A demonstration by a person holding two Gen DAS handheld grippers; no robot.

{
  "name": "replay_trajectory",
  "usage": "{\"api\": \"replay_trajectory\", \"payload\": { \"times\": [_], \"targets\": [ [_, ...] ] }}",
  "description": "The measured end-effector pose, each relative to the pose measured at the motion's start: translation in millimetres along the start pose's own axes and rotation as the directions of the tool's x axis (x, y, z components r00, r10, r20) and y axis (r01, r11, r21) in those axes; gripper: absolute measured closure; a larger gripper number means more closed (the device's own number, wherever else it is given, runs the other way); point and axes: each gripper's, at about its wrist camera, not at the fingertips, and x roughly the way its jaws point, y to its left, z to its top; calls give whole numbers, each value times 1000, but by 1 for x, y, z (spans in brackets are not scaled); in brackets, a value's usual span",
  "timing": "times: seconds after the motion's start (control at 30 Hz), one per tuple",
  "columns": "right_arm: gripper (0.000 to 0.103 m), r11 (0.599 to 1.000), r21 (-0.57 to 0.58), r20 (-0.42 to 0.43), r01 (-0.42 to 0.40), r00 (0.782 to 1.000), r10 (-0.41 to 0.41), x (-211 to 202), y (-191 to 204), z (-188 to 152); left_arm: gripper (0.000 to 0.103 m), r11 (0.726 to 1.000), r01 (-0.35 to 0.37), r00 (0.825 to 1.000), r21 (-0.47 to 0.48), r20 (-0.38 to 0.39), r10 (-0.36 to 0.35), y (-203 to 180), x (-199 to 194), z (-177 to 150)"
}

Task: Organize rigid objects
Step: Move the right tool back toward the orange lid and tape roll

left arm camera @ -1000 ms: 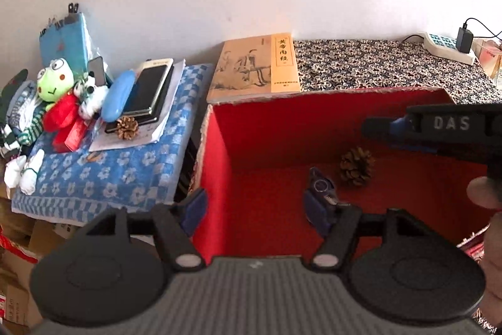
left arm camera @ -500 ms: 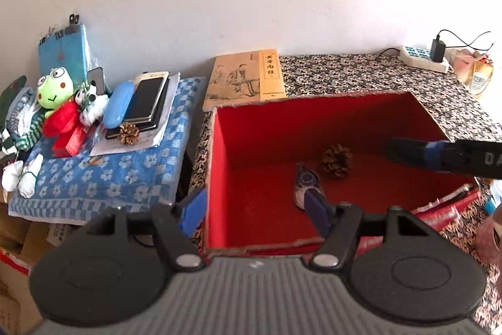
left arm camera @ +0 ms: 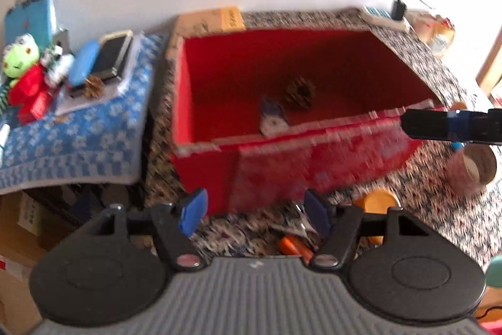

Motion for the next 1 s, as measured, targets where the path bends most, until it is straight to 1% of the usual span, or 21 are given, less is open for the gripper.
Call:
{"api": "replay_trajectory", "payload": {
  "times": [0.17,0.33,0.4,0.43,0.5,0.67,0.7,0.77,0.87,0.93,1.0],
  "targets": [
    [89,998,21,-44,67,997,-66,4,-11,-15,33,997,59,996,39,-61,-57,-16,15,-13],
    [89,987,55,-72,153,986,-149,9,-28,-27,33,984,154,984,89,-101,-145,-36,26,-20],
    [89,980,58,-83,190,979,-185,11,-34,-31,33,974,209,974,91,-111,-199,-43,29,-22],
    [89,976,59,-91,209,975,-203,13,-37,-33,33,964,248,965,92,-110,-238,-46,32,-24],
    [90,968,62,-106,242,966,-235,14,-45,-39,33,952,293,952,94,-117,-281,-52,39,-28],
    [90,960,70,-117,271,958,-262,17,-56,-44,33,904,407,911,128,-132,-392,-72,44,-34],
    [90,959,73,-121,275,956,-266,18,-59,-44,33,897,420,905,139,-132,-404,-77,45,-35],
    [90,957,75,-130,282,954,-271,23,-62,-43,34,890,430,900,151,-149,-409,-86,52,-36],
    [90,961,68,-135,266,957,-256,32,-62,-40,36,880,449,888,152,-189,-420,-96,64,-38],
    [91,964,58,-139,258,959,-249,38,-62,-39,38,882,445,887,155,-213,-411,-102,72,-39],
    [91,966,46,-151,253,958,-243,43,-61,-39,38,889,431,892,156,-222,-394,-103,78,-40]
  ]
}}
